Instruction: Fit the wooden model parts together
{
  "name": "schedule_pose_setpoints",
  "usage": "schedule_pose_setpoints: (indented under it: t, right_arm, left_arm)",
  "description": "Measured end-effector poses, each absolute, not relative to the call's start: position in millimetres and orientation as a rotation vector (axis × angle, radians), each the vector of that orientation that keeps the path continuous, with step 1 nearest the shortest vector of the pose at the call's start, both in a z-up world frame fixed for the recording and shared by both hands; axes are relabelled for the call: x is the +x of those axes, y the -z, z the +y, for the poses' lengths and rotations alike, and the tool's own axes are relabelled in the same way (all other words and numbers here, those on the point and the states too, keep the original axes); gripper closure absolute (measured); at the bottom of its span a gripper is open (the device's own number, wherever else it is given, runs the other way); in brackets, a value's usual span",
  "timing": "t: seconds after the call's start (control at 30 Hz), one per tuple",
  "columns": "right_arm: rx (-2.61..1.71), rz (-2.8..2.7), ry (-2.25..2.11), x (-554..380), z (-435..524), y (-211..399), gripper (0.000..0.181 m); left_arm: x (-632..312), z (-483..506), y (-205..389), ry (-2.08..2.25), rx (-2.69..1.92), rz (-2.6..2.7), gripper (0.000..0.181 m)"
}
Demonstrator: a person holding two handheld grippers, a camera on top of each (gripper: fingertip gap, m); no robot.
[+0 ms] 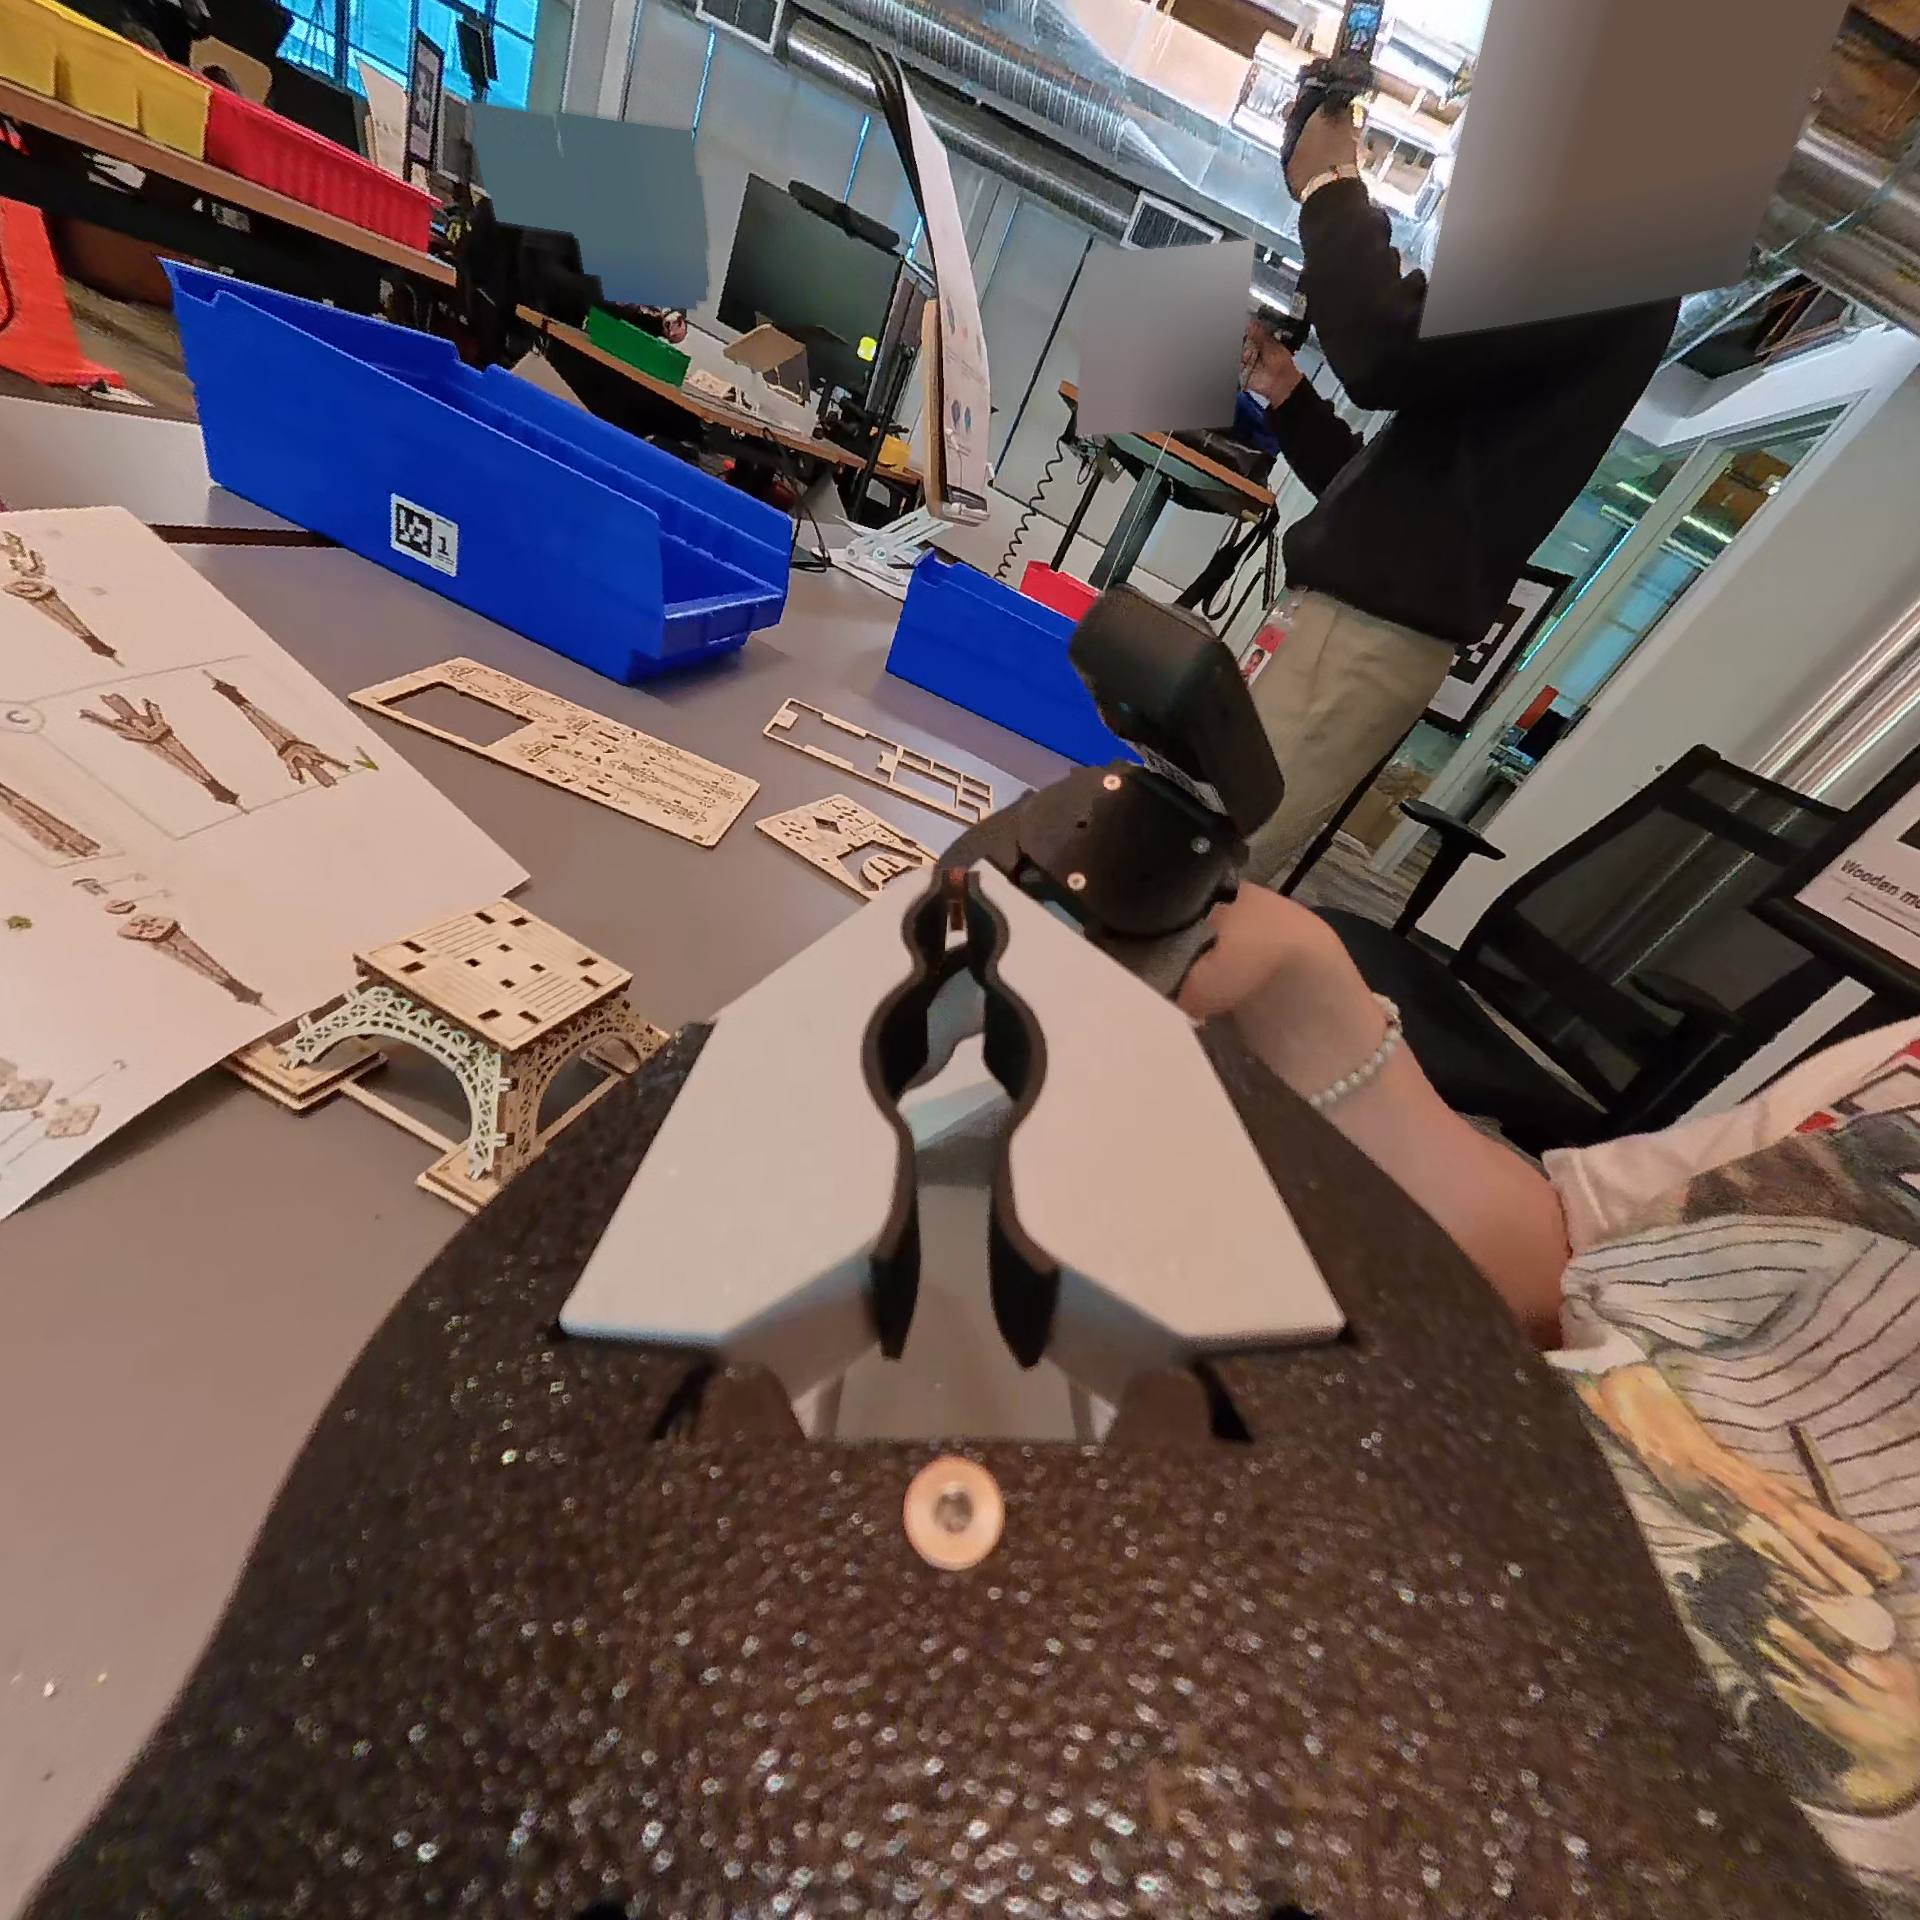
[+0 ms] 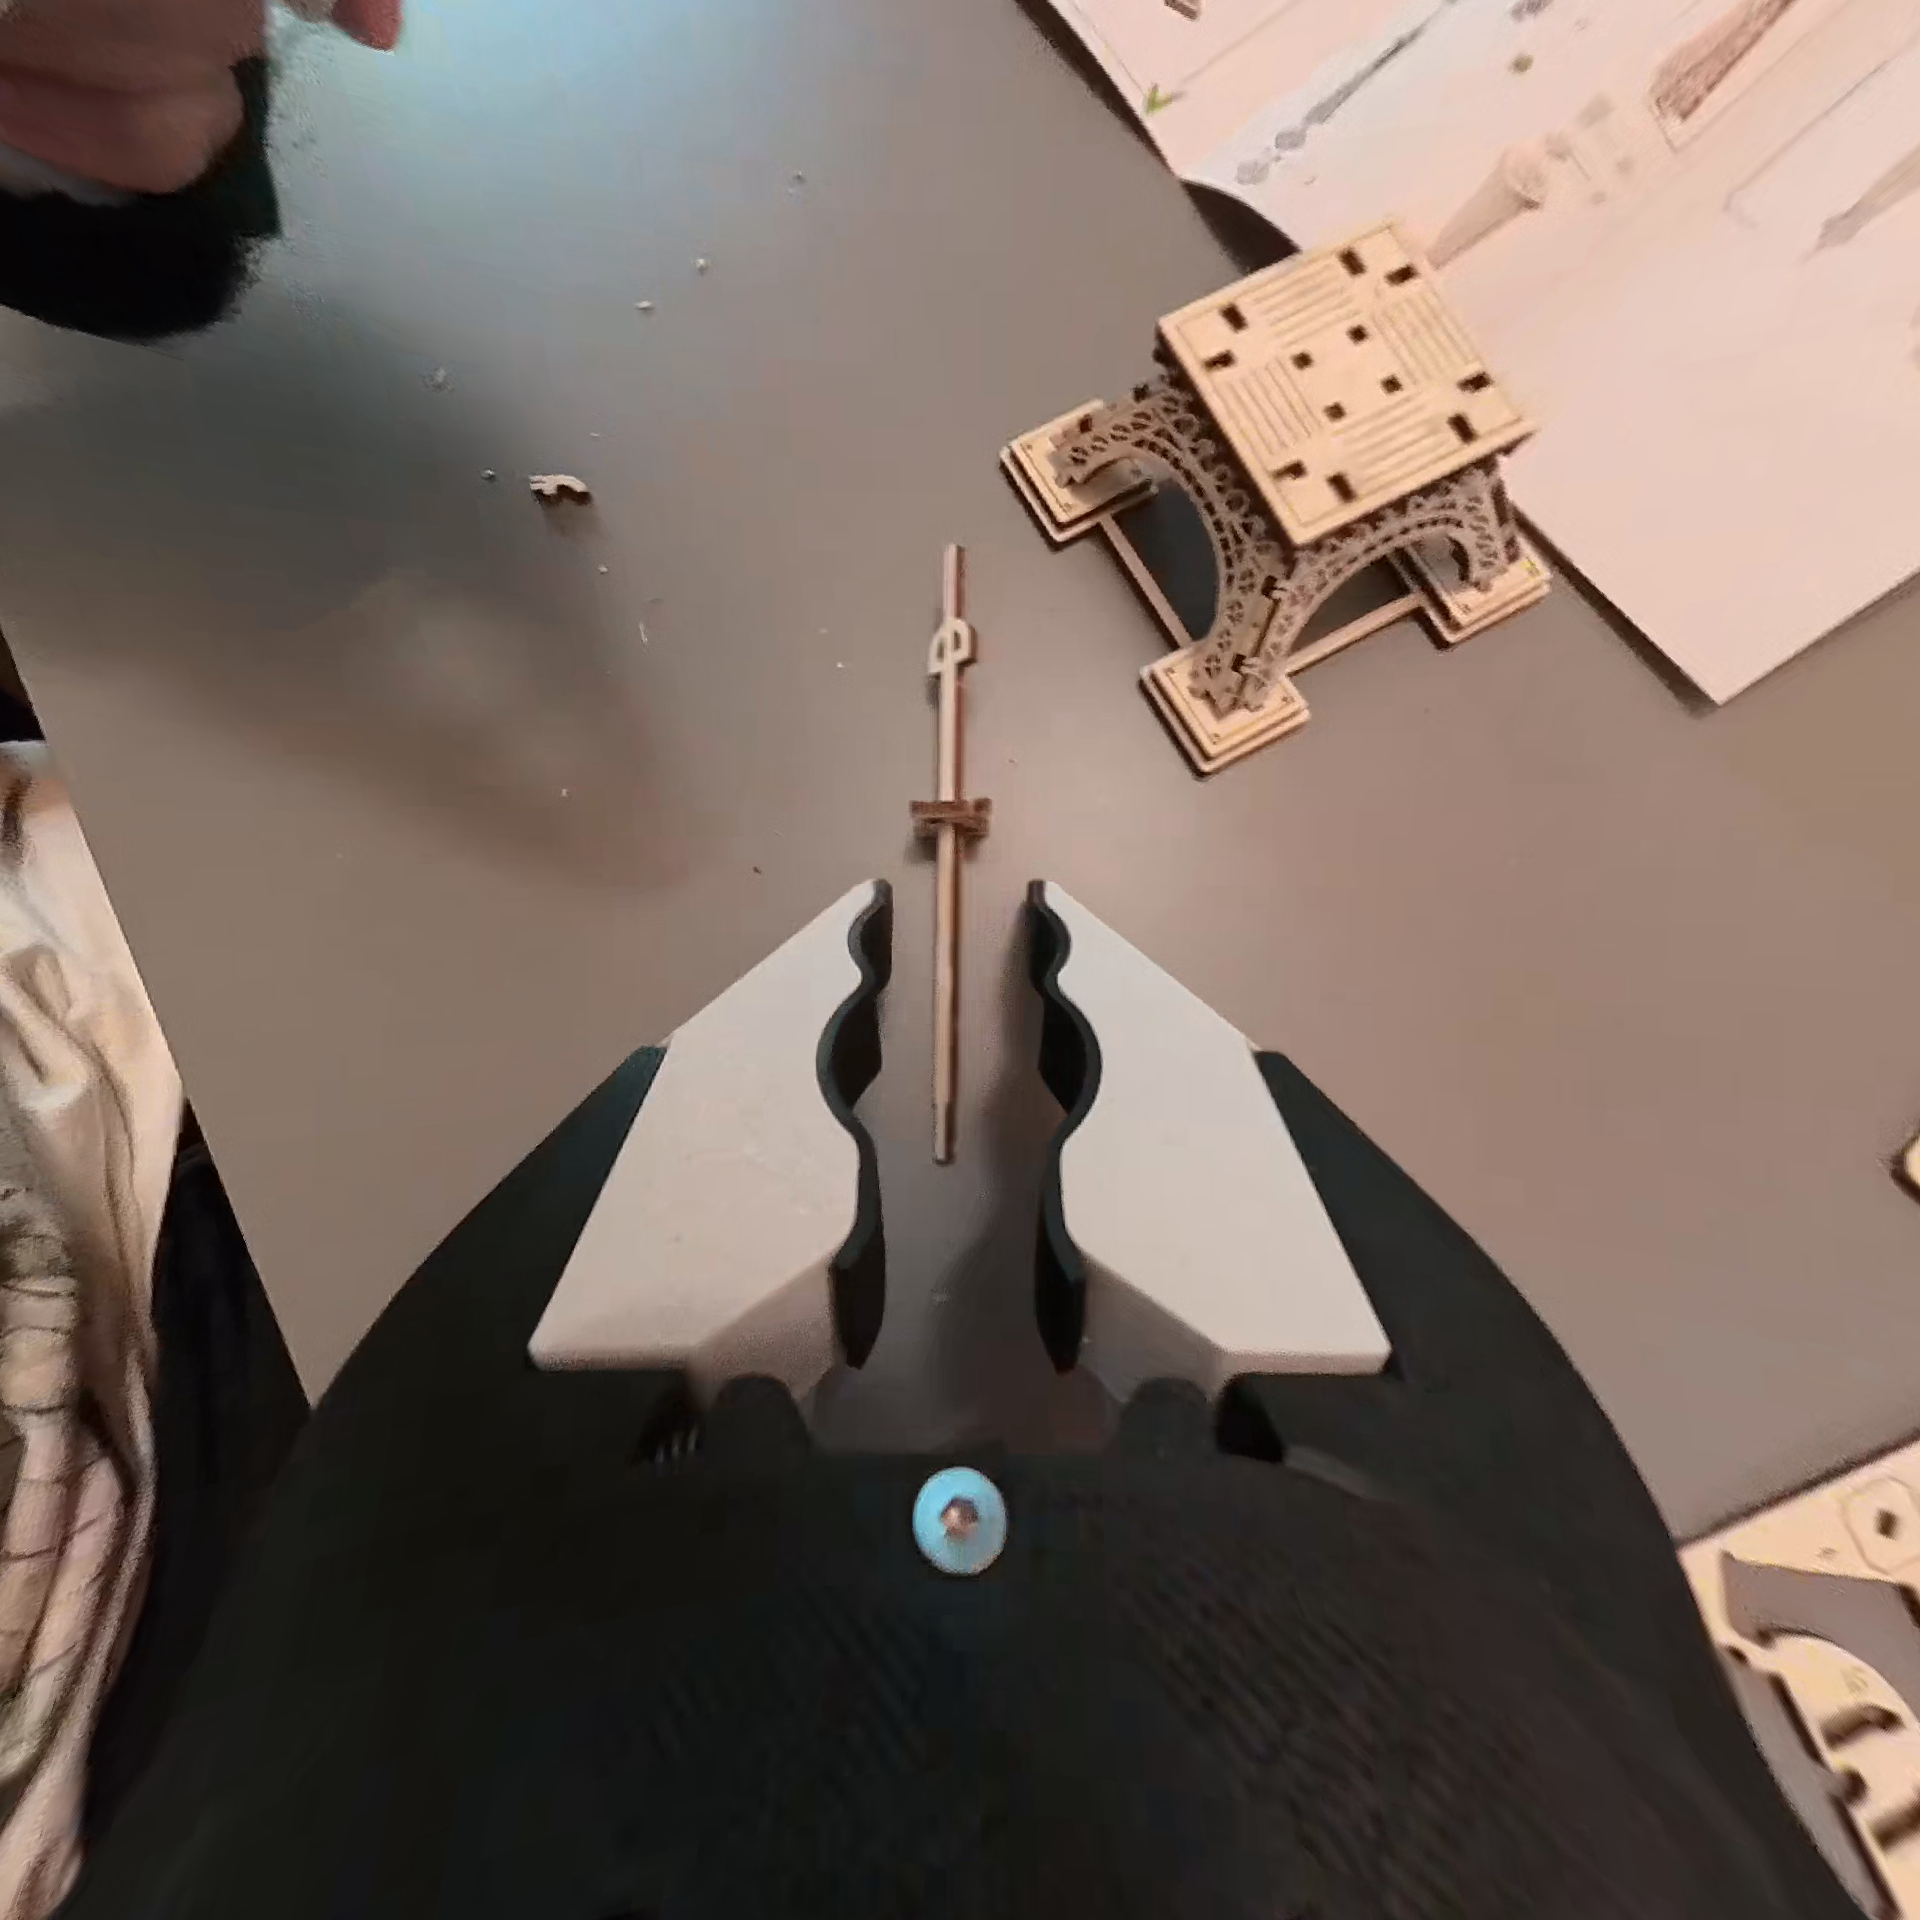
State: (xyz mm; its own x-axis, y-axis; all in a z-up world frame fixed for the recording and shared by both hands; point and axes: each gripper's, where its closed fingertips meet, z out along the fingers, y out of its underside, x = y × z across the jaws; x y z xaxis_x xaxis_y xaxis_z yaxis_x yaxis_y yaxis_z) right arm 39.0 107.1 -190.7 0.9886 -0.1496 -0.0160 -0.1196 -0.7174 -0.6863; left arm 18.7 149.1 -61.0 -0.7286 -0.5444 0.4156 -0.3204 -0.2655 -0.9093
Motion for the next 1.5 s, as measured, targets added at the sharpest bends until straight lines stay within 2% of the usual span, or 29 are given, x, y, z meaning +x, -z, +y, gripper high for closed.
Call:
schedule_pose_setpoints:
  t: [0.03, 0.2, 0.37, 0.67, 0.77, 0.87, 1.0, 1.27, 1.5]
  right_arm:
    - [-2.393, 0.198, 0.037, 41, 105, 190, 0.158]
    - [-2.406, 0.255, -0.308, 27, 114, 189, 0.153]
    - [-2.405, 0.318, -0.523, 30, 118, 187, 0.158]
    - [-2.475, 0.299, -0.612, 32, 114, 193, 0.18]
    - [-2.467, 0.235, -0.615, 27, 117, 193, 0.181]
    - [-2.443, 0.118, -0.516, 27, 122, 192, 0.181]
    - [-2.321, 0.064, -0.114, 52, 135, 181, 0.181]
    - [-1.616, -0.006, 0.744, 59, 151, 79, 0.181]
    - [-1.358, 0.017, 0.97, 45, 146, 46, 0.181]
  left_arm:
    - [18, 150, 61, 2.127, -1.077, 1.799, 0.181]
    - [16, 152, 57, 2.179, -1.076, 1.787, 0.181]
    - [15, 154, 58, 2.199, -1.082, 1.785, 0.181]
    - [15, 157, 59, 2.215, -1.088, 1.783, 0.181]
    - [15, 156, 61, 2.225, -1.093, 1.794, 0.181]
    - [16, 156, 63, 2.205, -1.092, 1.794, 0.181]
    - [19, 165, 56, 2.206, -1.094, 1.708, 0.181]
    - [25, 162, 37, 2.28, -1.14, 1.531, 0.181]
    - [25, 154, 29, 2.239, -1.129, 1.527, 0.181]
